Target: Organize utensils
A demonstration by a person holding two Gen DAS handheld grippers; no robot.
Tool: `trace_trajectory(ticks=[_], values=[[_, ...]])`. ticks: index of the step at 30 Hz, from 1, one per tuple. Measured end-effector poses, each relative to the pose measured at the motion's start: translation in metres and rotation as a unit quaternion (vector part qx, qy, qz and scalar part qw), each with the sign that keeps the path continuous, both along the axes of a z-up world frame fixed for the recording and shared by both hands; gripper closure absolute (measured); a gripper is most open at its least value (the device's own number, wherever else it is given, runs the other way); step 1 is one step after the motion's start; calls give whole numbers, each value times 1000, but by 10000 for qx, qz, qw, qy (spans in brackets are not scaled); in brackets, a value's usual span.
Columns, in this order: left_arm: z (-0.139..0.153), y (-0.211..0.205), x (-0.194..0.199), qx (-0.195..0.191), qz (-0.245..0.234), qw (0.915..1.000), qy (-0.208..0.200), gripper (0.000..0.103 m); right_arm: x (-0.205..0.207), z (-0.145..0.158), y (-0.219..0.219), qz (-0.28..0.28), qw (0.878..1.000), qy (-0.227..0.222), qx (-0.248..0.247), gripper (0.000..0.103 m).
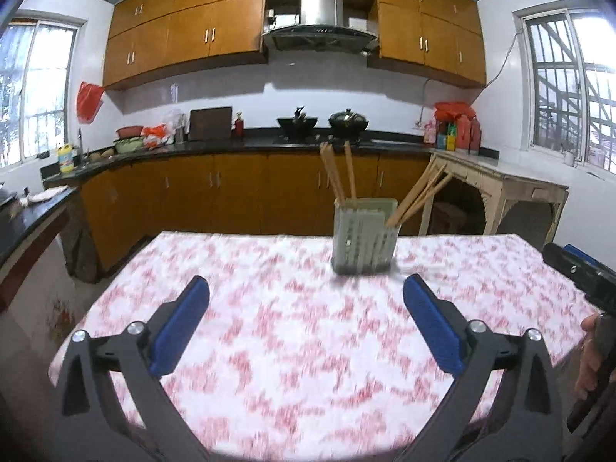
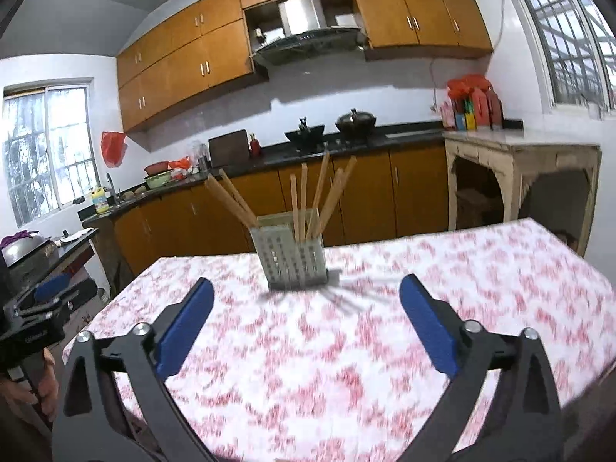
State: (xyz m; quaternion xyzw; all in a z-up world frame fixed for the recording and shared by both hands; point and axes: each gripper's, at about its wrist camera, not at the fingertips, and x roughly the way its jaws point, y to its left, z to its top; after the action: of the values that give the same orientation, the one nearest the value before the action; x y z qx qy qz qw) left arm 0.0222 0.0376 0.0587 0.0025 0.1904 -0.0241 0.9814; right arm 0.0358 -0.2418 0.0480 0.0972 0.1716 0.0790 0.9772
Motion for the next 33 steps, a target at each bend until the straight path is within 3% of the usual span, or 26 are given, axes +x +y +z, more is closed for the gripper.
trace_trajectory(ticks=[6, 11, 33], values=[[-25, -2, -24, 252, 172, 9995, 46, 4, -29, -18, 12, -66, 9994, -79, -317, 2], [-32, -10, -31, 216, 119, 9997, 85, 4, -47, -33, 23, 42, 9984, -127, -549, 2], [-54, -35, -38, 89, 26, 9994, 322, 4, -57, -49, 17, -30, 9991, 29, -430, 2]])
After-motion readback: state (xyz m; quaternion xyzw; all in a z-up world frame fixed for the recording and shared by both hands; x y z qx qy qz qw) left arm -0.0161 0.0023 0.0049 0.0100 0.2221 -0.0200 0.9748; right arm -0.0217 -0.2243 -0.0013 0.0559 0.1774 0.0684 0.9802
